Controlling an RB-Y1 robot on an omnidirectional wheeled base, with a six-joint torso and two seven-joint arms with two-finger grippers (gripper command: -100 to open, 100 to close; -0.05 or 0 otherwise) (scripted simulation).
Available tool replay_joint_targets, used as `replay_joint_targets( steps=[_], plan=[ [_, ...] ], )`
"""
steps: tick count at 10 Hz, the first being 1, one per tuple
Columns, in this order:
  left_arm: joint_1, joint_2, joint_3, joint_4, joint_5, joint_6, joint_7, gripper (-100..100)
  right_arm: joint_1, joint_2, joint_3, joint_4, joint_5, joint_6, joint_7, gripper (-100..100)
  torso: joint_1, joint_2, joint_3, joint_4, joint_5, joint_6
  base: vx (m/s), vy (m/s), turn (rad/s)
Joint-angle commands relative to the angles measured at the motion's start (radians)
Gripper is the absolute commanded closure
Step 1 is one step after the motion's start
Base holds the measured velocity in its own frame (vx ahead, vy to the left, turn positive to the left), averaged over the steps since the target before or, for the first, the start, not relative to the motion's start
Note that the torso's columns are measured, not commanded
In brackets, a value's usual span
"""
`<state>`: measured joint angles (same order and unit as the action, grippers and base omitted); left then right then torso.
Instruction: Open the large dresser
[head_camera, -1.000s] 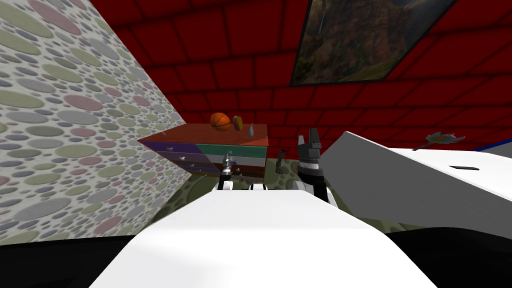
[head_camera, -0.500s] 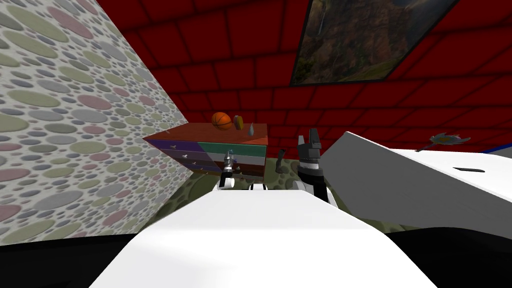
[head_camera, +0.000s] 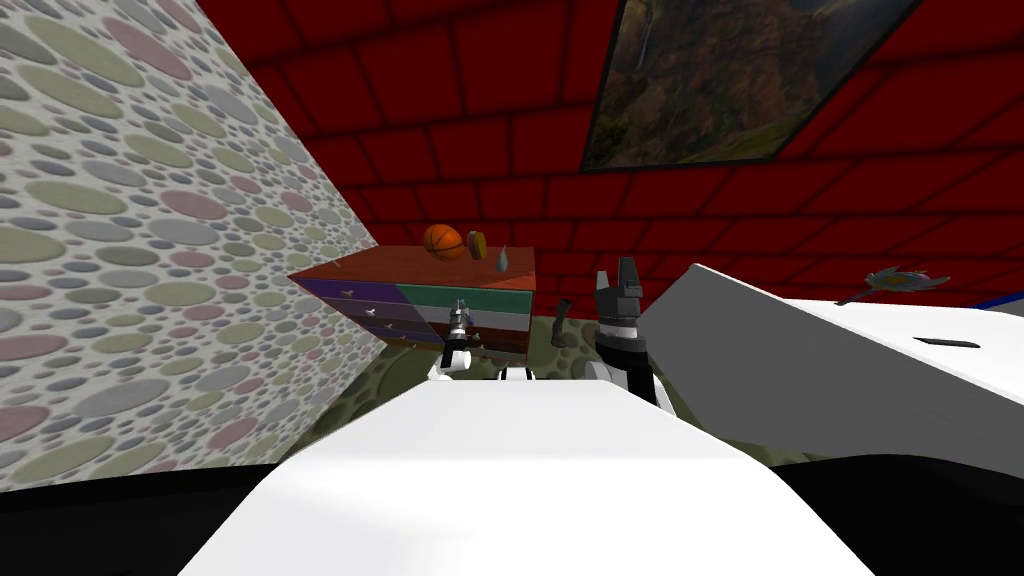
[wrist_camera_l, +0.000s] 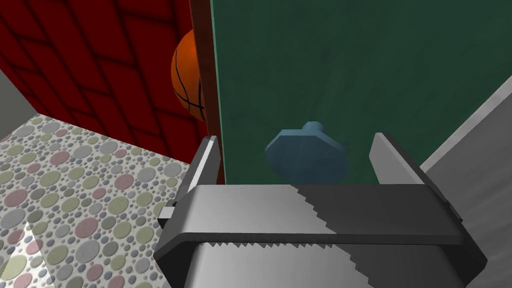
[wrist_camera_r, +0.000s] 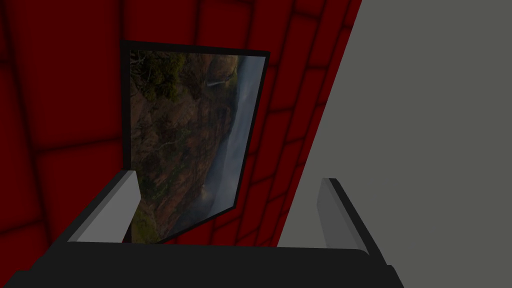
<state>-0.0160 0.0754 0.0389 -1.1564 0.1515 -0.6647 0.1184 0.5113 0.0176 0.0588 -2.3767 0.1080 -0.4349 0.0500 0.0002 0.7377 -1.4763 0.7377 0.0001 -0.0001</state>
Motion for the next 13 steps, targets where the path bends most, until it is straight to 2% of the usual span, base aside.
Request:
replay_joint_targets(
  steps=[1,7,8,12,13],
  plan=[
    [0.009,-0.001,-0.003,0.012,-0.001,-0.016,0.002,100,0.0,0.0,0.0,0.0,0.0,0.0,0.0,0,0.0,0.003,0.002,0.001,0.0,0.0,-0.015,-0.008,-0.027],
    [0.008,0.014,-0.008,-0.039,0.003,0.017,0.012,100,0.0,0.0,0.0,0.0,0.0,0.0,0.0,0,-0.003,0.012,0.006,0.012,-0.007,-0.004,-0.15,0.002,0.022],
    [0.025,0.014,-0.014,-0.027,0.003,0.032,0.016,100,0.0,0.0,0.0,0.0,0.0,0.0,0.0,0,-0.004,0.01,0.006,0.014,-0.008,-0.004,-0.042,0.001,-0.003],
    [0.043,0.029,-0.022,-0.08,0.005,0.025,0.026,100,-0.001,0.0,0.0,0.0,0.0,0.0,0.0,0,-0.001,0.014,0.008,0.011,-0.005,-0.004,-0.183,0.025,0.019],
    [0.05,0.022,-0.027,-0.059,0.004,0.042,0.025,100,0.0,0.0,0.0,0.0,0.0,0.0,0.0,0,-0.002,0.013,0.007,0.013,-0.007,-0.005,-0.085,0.004,-0.006]
  ],
)
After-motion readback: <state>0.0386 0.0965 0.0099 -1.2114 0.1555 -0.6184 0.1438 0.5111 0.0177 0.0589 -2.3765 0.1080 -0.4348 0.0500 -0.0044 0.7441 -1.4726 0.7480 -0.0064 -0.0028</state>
